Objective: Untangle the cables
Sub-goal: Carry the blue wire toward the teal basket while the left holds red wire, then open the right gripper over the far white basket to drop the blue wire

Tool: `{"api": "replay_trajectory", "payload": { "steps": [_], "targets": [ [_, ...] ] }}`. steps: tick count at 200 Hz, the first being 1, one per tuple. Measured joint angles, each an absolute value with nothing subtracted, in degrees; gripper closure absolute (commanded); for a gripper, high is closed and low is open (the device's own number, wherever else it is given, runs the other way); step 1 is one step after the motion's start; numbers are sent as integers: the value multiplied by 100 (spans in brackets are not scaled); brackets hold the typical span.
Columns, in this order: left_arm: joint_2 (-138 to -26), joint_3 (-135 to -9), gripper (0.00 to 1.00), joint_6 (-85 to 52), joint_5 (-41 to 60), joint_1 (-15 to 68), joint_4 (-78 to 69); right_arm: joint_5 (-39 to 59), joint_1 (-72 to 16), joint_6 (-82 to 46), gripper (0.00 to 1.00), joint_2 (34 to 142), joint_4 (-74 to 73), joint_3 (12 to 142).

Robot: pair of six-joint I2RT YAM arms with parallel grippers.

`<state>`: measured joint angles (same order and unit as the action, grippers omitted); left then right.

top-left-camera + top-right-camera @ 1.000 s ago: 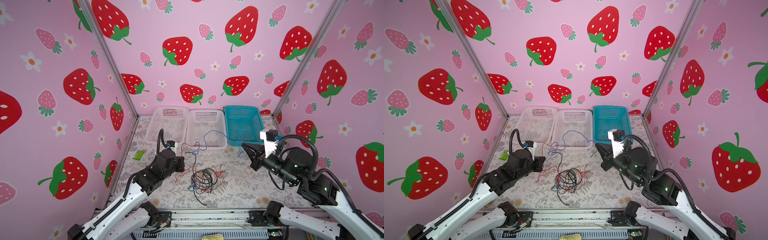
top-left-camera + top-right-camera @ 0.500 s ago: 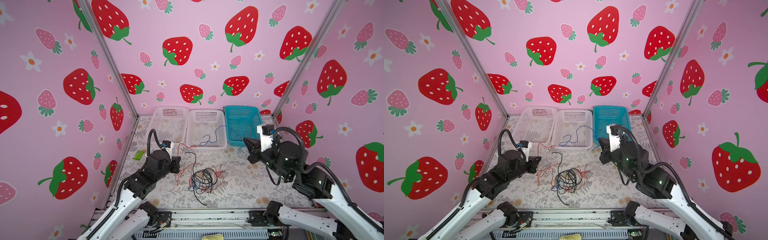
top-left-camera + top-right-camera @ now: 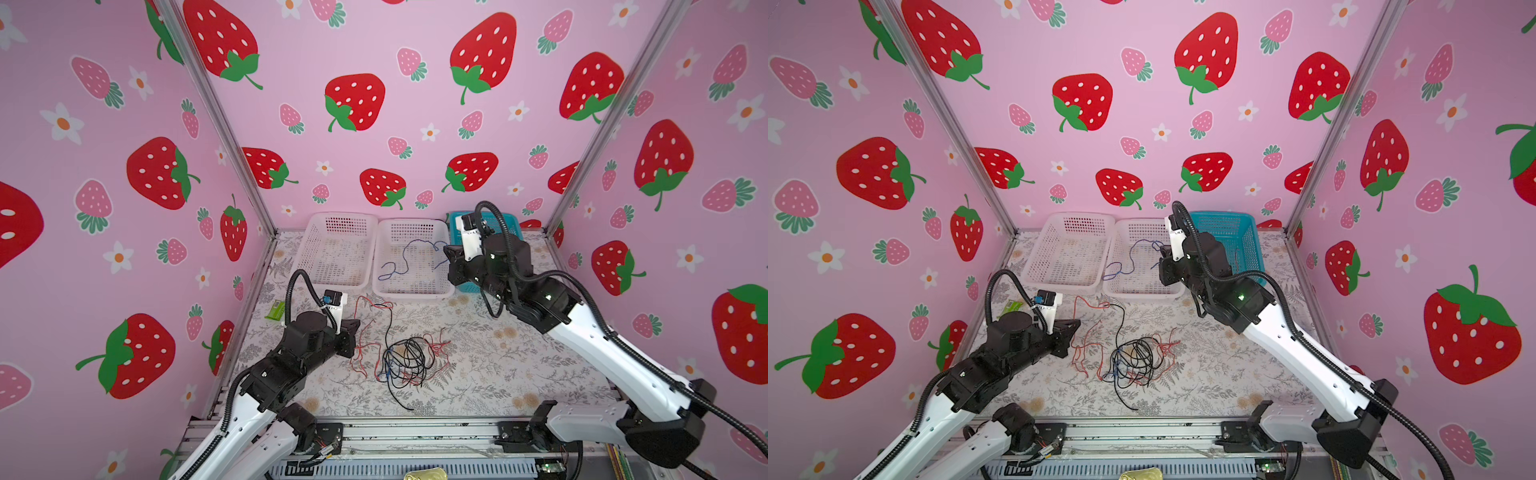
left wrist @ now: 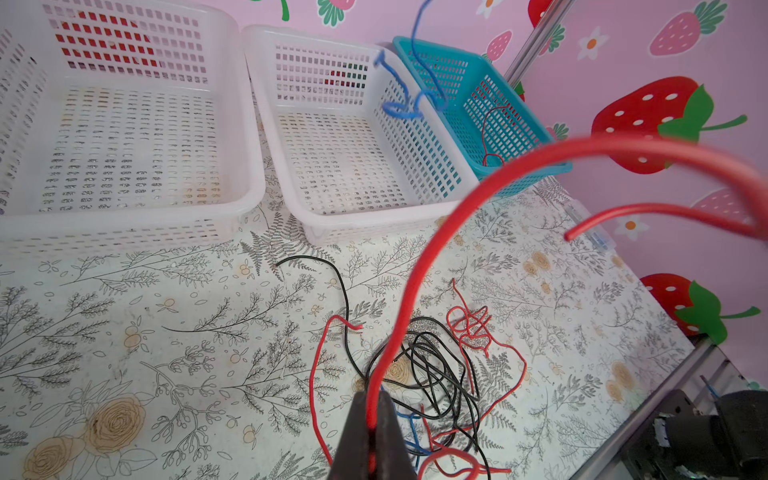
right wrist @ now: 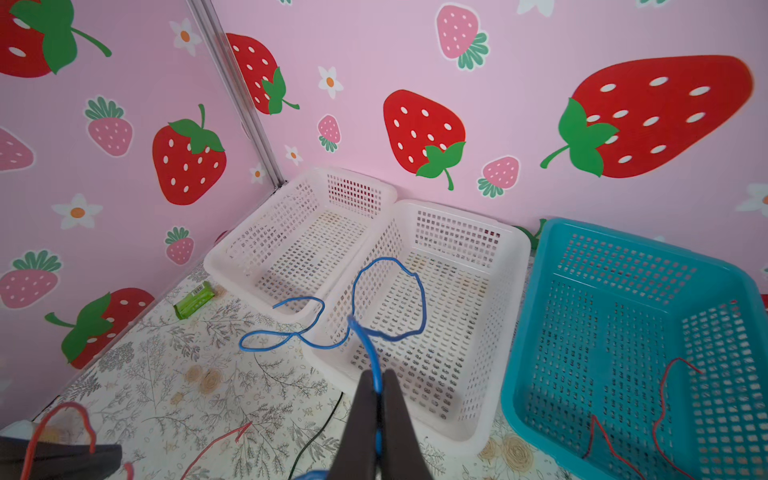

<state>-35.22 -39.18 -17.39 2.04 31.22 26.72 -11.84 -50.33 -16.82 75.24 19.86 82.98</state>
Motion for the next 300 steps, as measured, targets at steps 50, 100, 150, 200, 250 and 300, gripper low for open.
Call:
{"api": "replay_trajectory", "payload": {
  "steps": [50, 100, 150, 200, 250, 300],
  "targets": [
    [-3208, -3546, 100, -1496, 213, 3122, 2379, -434, -5006, -1597, 100, 8912, 1669, 9260],
    [-3070, -3465, 100, -1459, 99, 3122, 2373, 200, -4987, -1490, 100, 10560, 1638, 10643],
    [-2947, -3463, 100, -1444, -137, 3122, 2379, 613, -4984, -1402, 100, 12234, 1981, 12420],
    [-2847, -3463, 100, -1415, -309, 3122, 2379, 998, -4901, -1387, 100, 13467, 2239, 13570],
    [-2849, -3463, 100, -1402, -364, 3120, 2379, 1588, -4753, -1496, 95, 14057, 2231, 13581],
    [-2851, -3463, 100, -1372, -366, 3111, 2379, 1831, -4707, -1518, 79, 14202, 2182, 13585]
  ]
}}
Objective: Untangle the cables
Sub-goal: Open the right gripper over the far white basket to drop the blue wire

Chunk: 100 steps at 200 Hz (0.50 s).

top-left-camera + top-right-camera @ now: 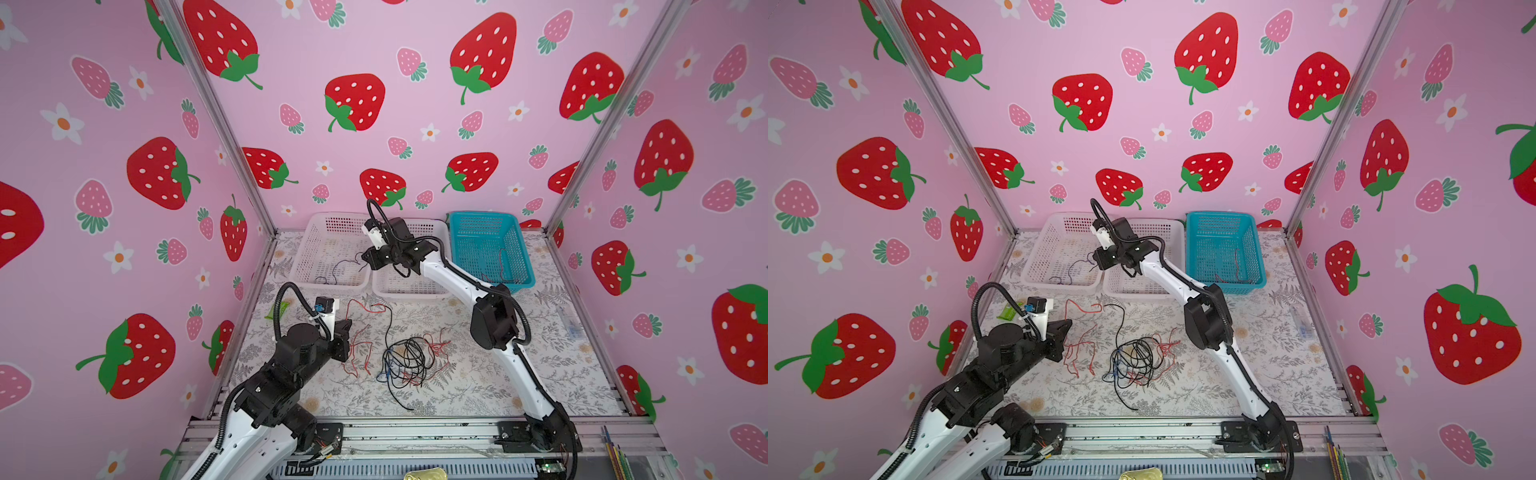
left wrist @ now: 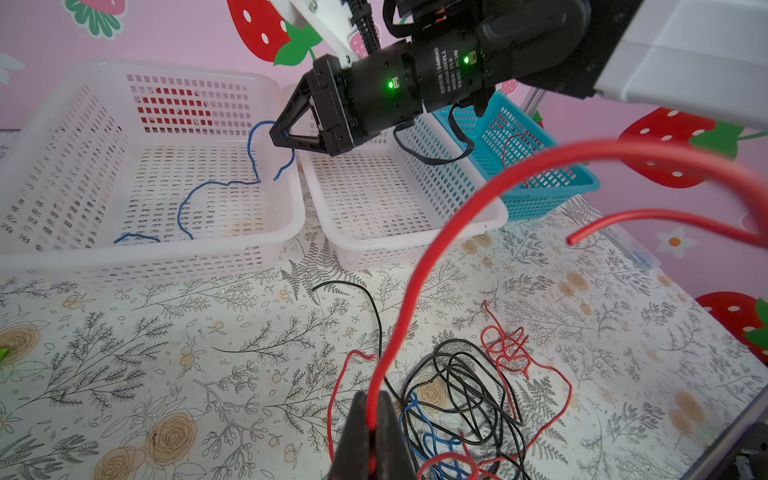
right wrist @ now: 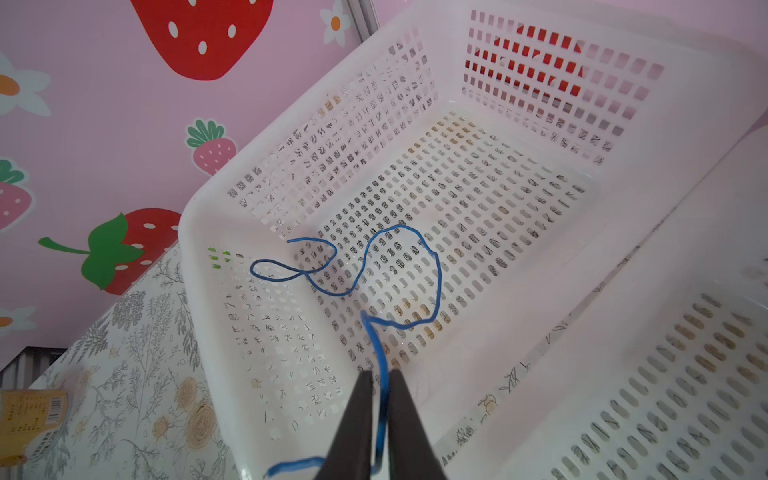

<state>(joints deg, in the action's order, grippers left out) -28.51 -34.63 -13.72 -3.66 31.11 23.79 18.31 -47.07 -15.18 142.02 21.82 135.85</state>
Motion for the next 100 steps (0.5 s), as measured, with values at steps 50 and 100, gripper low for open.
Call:
{"api": "replay_trajectory", "payload": {
  "steps": [50, 100],
  "targets": [
    [-2853, -3463, 100, -1367, -364, 3111, 2379, 1883, -4709, -1507, 69, 14202, 2143, 13703],
    [-2853, -3463, 100, -1367, -362, 3111, 2379, 1774, -4709, -1354, 65, 14171, 2204, 13764]
  ]
}}
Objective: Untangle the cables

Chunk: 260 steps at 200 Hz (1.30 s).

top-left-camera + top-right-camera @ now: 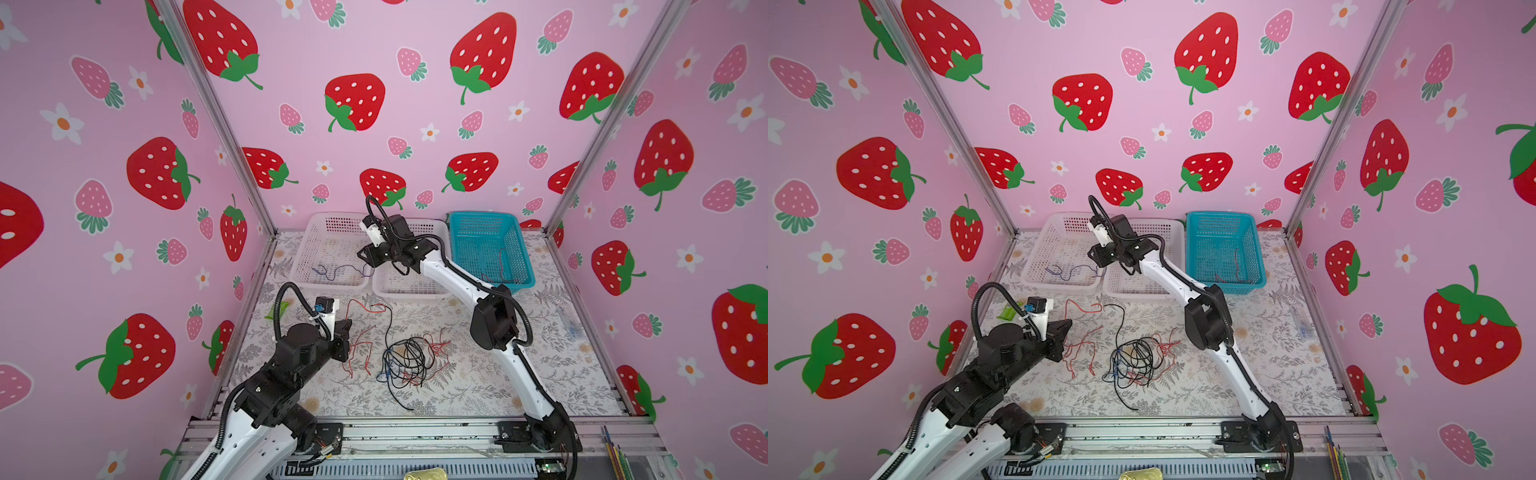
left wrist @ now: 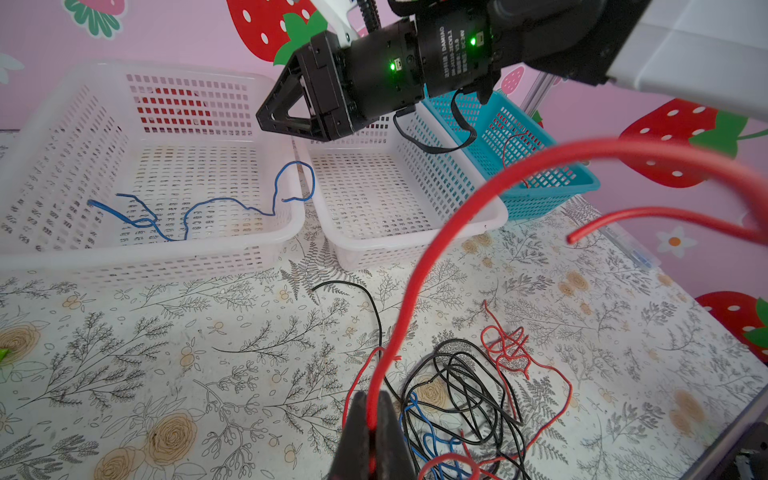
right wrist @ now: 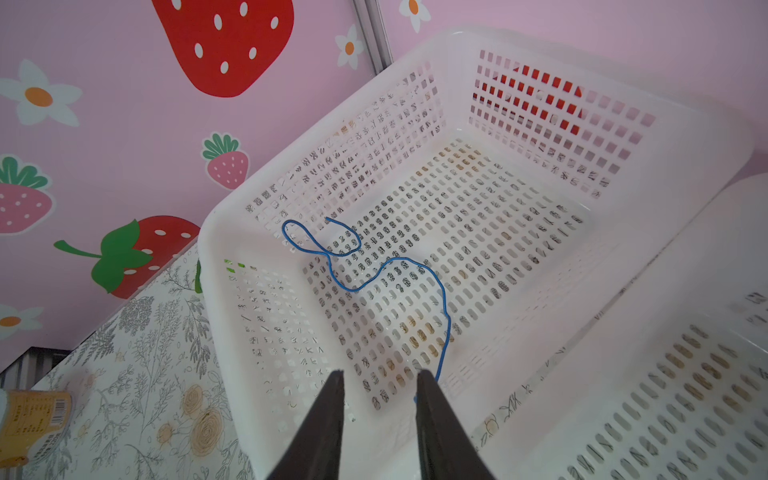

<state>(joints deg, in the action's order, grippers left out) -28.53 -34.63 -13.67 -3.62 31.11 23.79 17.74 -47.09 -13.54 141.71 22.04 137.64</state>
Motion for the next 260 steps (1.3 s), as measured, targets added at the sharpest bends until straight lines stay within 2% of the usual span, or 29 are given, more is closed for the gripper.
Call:
{"api": "replay_trajectory", "payload": {
  "steps": [25, 80, 130, 204, 260],
  "targets": [
    [-2851, -3463, 100, -1367, -362, 3111, 2379, 1573, -4709, -1273, 62, 13950, 2296, 13570],
    [-2847, -3463, 100, -1367, -353, 3111, 2379, 1415, -4707, -1236, 57, 12757, 2204, 12042],
    [-2840, -3461, 100, -1367, -344, 3111, 2377, 1428, -4707, -1278, 51, 12855, 2095, 11751],
    [-2816, -3461, 100, -1367, -344, 3109, 2379, 1393, -4707, -1278, 53, 13253, 1957, 11931],
    [-2810, -3457, 100, -1365, -344, 3109, 2379, 1391, -4703, -1280, 62, 13692, 1933, 12342]
  ]
}}
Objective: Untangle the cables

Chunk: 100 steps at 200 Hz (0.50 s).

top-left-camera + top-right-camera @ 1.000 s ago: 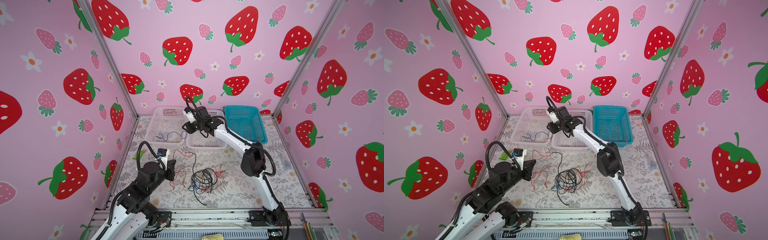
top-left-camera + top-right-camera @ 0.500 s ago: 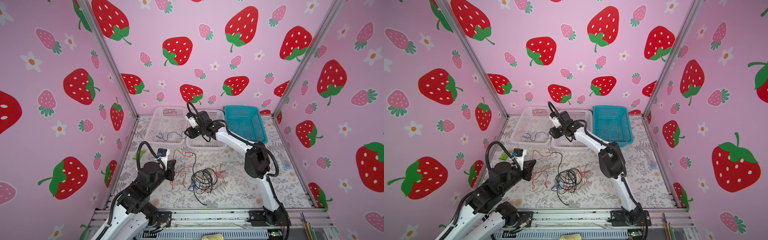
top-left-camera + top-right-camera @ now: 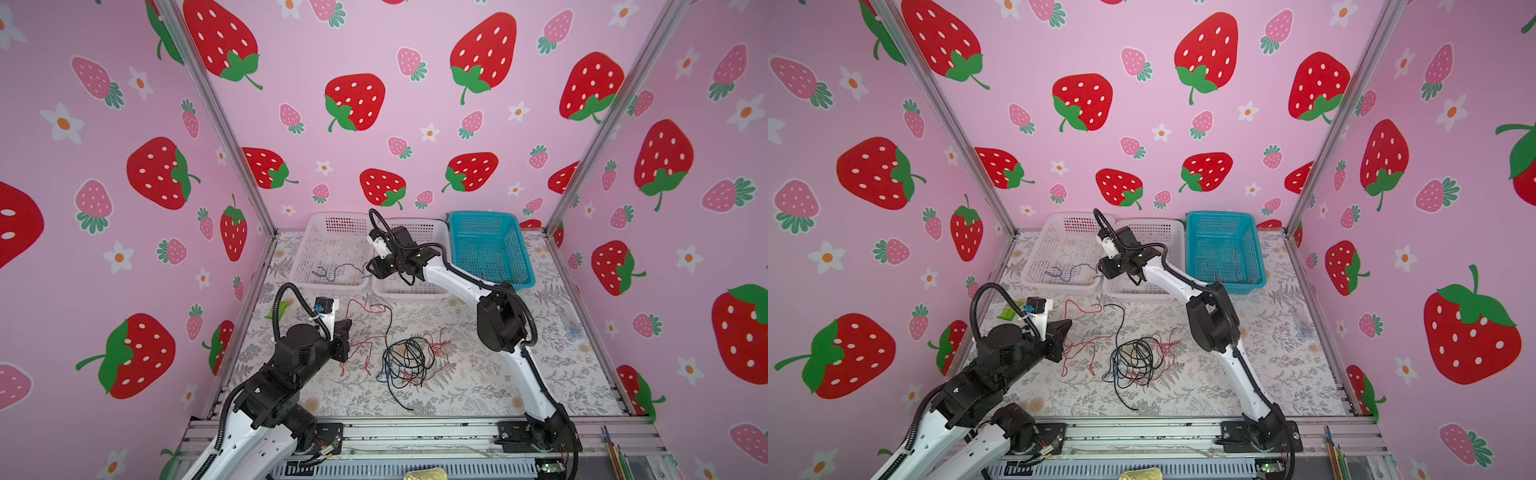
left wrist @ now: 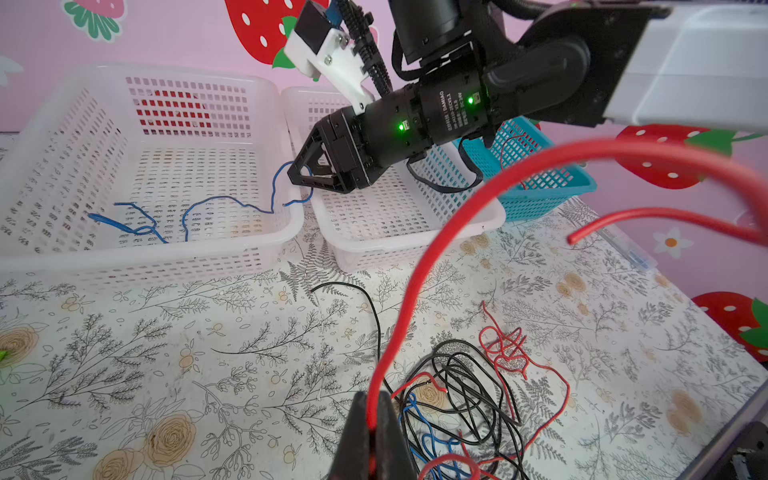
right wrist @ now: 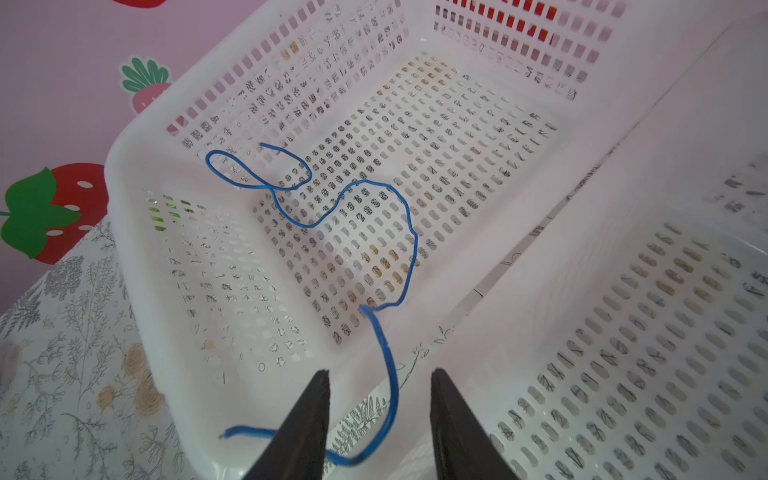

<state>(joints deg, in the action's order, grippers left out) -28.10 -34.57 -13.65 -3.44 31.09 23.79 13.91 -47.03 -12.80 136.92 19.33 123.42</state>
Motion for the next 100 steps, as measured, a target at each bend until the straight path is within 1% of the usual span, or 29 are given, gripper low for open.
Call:
{"api": "replay_trajectory", "payload": {
  "steps": [41, 86, 100],
  "targets": [
    [-2810, -3450, 100, -1363, -342, 3100, 2377, 1372, -4700, -1280, 78, 13697, 1933, 12372],
    [-2810, -3450, 100, -1345, -342, 3100, 2377, 1380, -4703, -1256, 90, 13697, 1931, 12372],
    [-2810, -3448, 100, -1345, -342, 3100, 2377, 1398, -4703, -1275, 92, 13697, 1894, 12374]
  ]
}}
